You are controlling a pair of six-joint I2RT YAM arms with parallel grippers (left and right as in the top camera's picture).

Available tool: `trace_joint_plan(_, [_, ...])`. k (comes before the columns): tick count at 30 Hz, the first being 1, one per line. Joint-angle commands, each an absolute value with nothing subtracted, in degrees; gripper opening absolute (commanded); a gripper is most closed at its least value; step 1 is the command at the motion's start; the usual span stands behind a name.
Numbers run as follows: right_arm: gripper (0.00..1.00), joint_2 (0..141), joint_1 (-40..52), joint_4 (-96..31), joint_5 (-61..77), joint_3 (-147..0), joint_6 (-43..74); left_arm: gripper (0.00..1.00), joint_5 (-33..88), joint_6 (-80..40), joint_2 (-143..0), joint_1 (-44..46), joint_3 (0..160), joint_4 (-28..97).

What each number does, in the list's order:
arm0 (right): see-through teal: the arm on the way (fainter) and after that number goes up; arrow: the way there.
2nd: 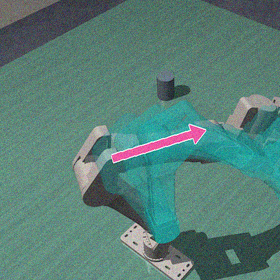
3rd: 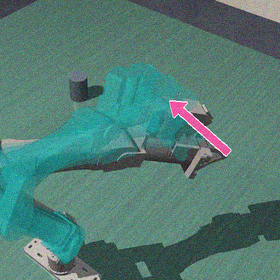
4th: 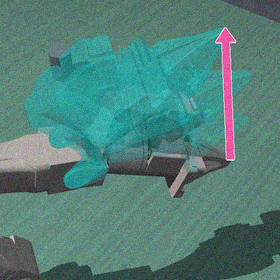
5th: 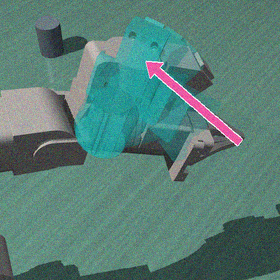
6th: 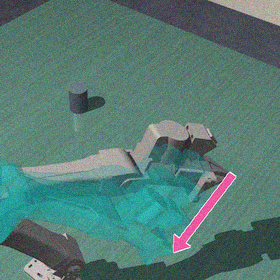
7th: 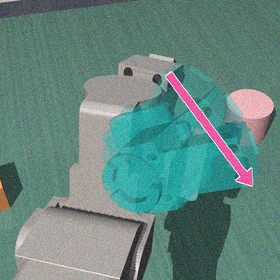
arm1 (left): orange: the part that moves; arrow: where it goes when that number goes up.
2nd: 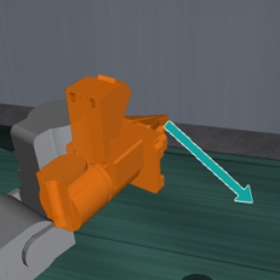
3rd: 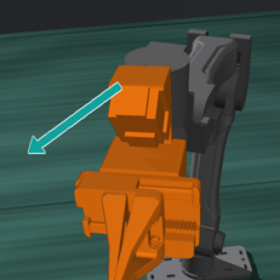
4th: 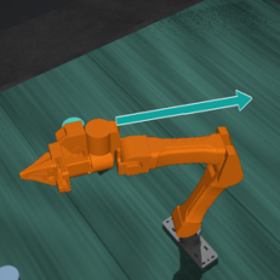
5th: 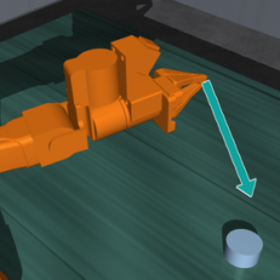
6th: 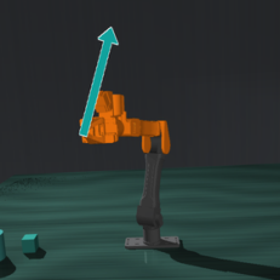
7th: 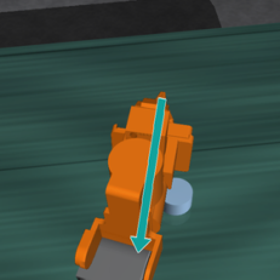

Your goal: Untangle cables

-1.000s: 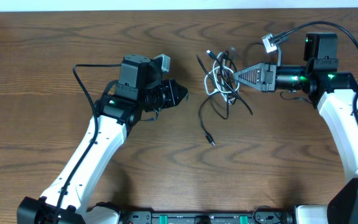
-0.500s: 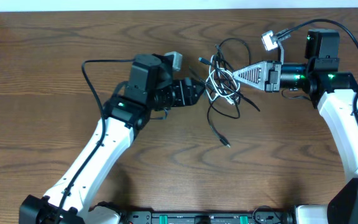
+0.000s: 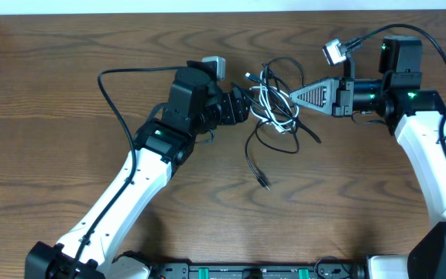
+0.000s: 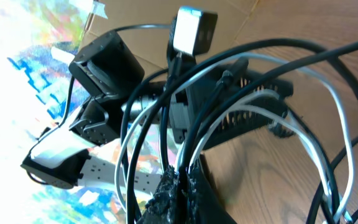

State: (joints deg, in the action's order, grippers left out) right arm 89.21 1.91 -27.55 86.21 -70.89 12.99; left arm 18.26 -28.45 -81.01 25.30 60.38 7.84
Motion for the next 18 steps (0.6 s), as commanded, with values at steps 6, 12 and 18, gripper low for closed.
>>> trace_joint_plan(6, [0.01,89.3,4.1,-27.4,89.5,-71.2,13.3,0.71,14.3,-28.1,-81.7,25.3,61.2,3.5])
trace_joint_plan(12, [0.01,89.3,4.2,-27.4,89.5,-71.2,13.3,0.08,14.3,-28.1,-81.7,25.3,61.2,0.7])
trace_joint_plan(18, [0.01,89.3,4.2,-27.7,89.5,-71.2,13.3,0.08,11.1,-28.1,-81.7,25.3,61.2,-1.4])
